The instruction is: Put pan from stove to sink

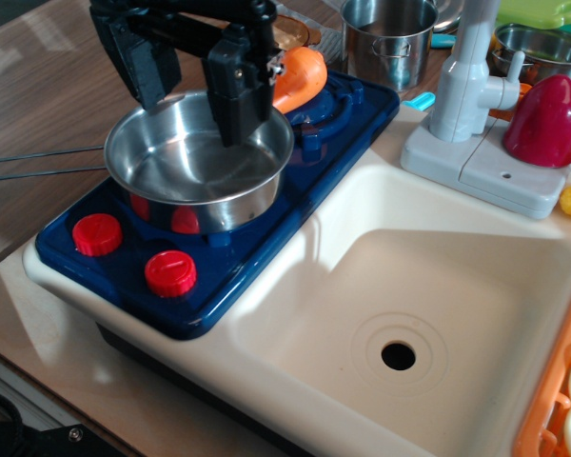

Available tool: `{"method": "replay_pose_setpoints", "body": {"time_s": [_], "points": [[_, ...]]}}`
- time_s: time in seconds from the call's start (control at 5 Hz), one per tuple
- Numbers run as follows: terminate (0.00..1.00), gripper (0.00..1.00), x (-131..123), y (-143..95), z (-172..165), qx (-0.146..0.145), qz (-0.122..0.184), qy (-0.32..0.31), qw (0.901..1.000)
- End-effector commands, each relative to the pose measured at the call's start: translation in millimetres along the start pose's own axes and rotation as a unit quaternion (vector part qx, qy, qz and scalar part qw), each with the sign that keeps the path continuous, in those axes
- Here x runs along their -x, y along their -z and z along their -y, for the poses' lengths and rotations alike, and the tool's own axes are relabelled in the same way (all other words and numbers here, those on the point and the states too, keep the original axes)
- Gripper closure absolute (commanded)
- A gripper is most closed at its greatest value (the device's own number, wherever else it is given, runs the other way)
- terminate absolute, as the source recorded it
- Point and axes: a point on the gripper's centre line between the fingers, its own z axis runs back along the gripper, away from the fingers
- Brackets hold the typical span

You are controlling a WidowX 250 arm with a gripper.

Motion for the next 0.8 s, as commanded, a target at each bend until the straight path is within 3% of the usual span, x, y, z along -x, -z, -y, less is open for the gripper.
{"method": "replay_pose_setpoints", "body": {"time_s": [0.0, 0.4, 0.6], "points": [[0.0, 0.0, 0, 0, 0, 0.0, 0.0, 0.0, 1.0], [0.0, 0.0, -22, 0, 4, -0.019, -0.007, -0.099, 0.9949], [0.0, 0.0, -33, 7, 2, -0.002, -0.009, -0.147, 0.9891]]}}
